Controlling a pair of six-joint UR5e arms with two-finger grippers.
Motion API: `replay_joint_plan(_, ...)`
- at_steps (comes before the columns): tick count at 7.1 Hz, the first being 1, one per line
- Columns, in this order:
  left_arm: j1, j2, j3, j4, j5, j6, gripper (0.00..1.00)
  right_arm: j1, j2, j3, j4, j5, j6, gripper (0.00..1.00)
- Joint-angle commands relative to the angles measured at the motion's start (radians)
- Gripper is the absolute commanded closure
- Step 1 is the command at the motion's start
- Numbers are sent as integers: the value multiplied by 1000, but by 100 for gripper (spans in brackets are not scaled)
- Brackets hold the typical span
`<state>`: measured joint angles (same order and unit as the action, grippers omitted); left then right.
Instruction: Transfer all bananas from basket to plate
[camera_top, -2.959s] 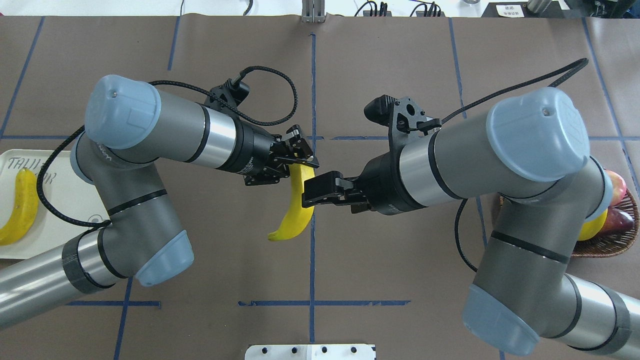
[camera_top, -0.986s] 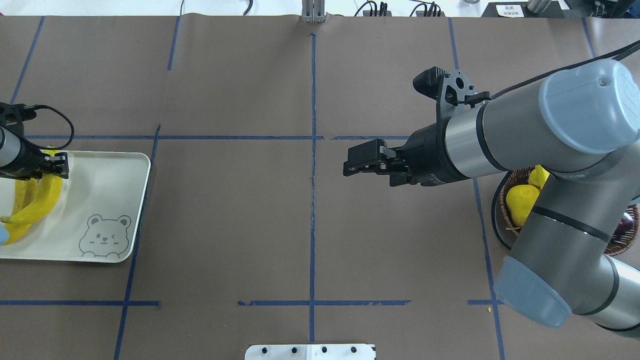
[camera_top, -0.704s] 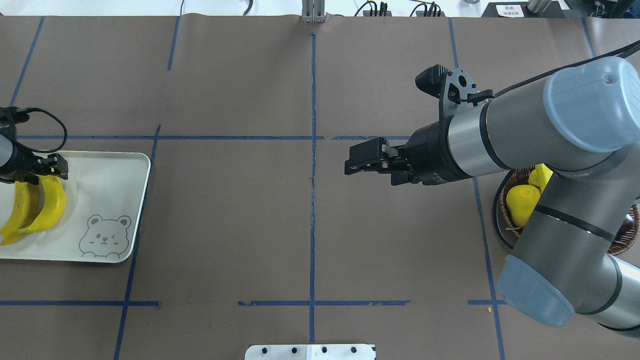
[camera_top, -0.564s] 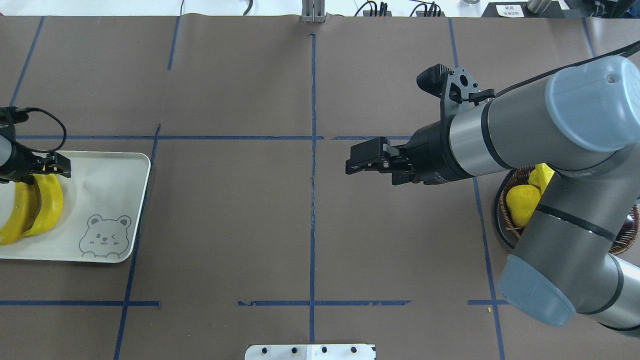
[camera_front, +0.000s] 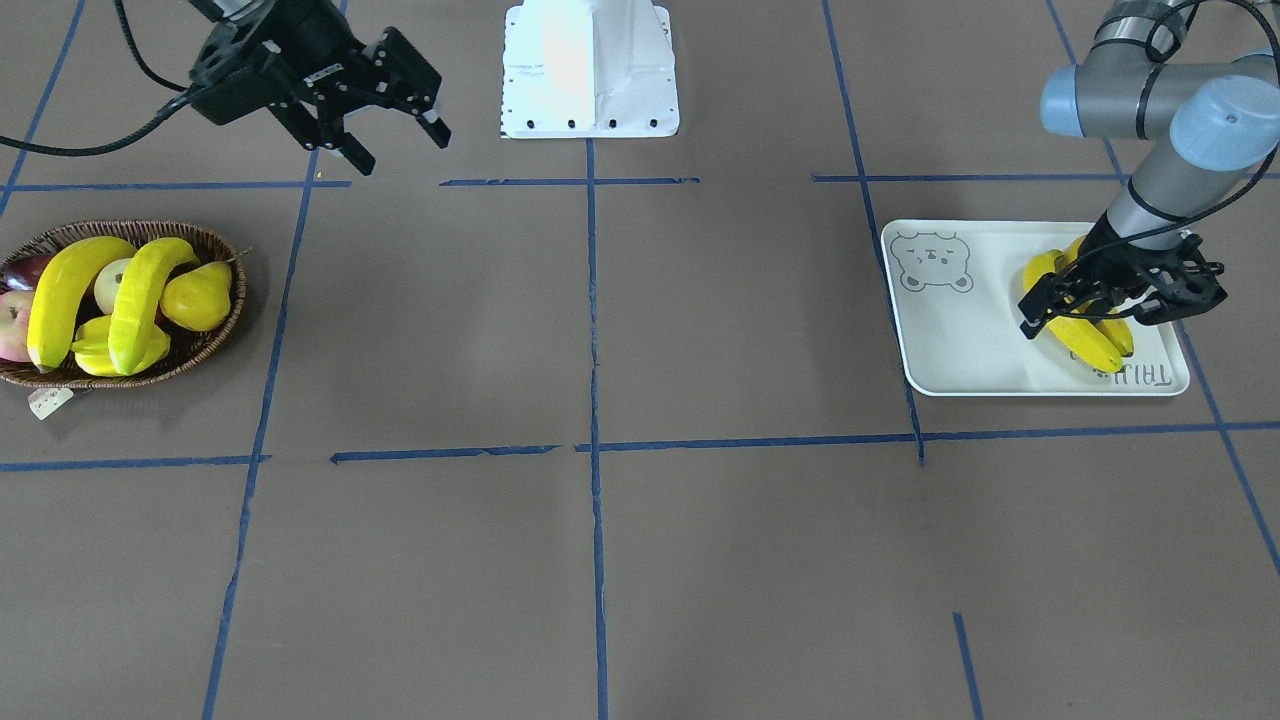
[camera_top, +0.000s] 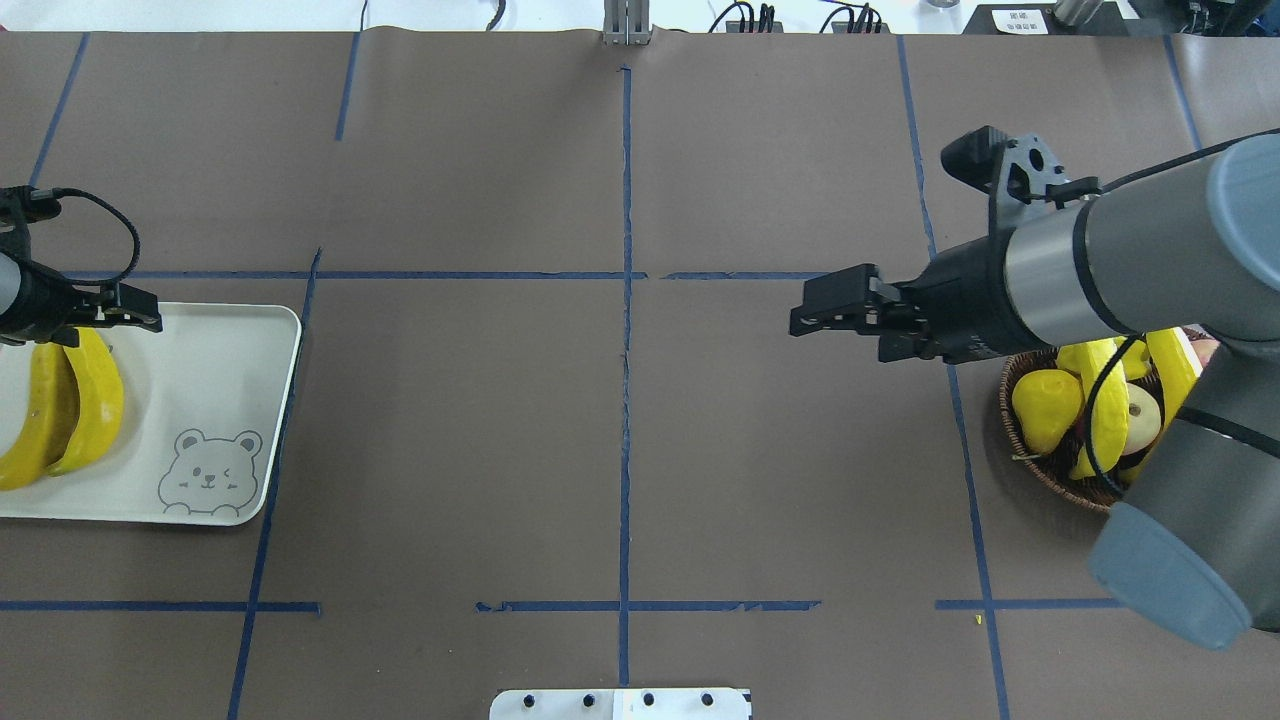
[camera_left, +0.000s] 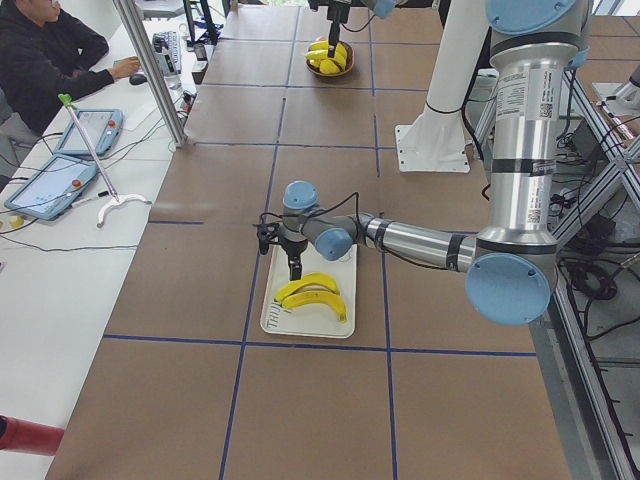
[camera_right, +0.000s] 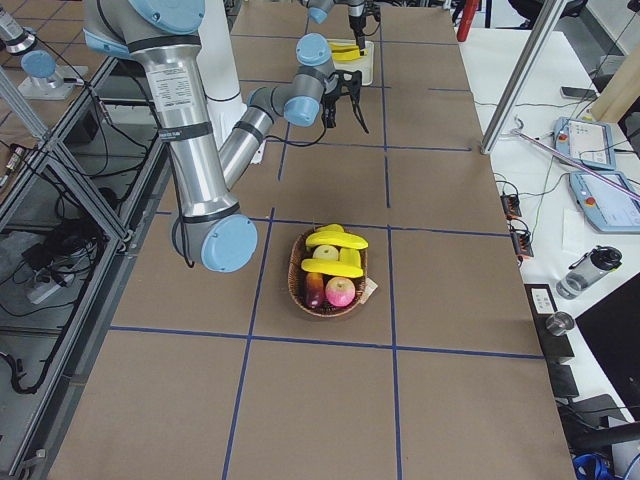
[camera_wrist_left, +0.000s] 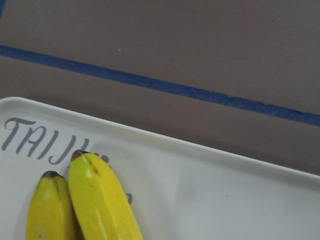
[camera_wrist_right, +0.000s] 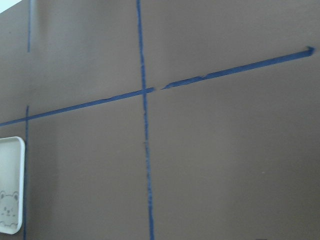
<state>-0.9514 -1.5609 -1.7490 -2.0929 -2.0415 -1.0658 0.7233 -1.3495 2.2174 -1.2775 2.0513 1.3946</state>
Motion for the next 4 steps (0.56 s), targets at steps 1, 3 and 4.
replay_joint_plan(1, 8, -13, -84, 7, -5, -82, 0, 54, -191, 19, 0, -3, -44, 0)
replay_joint_plan(3, 10, -31, -136, 5, -64, -230, 0, 64, -351, 22, 0, -43, -123, 0)
replay_joint_plan(4, 13, -48, -148, 5, -66, -259, 0, 61, -406, 9, 3, -71, -124, 0)
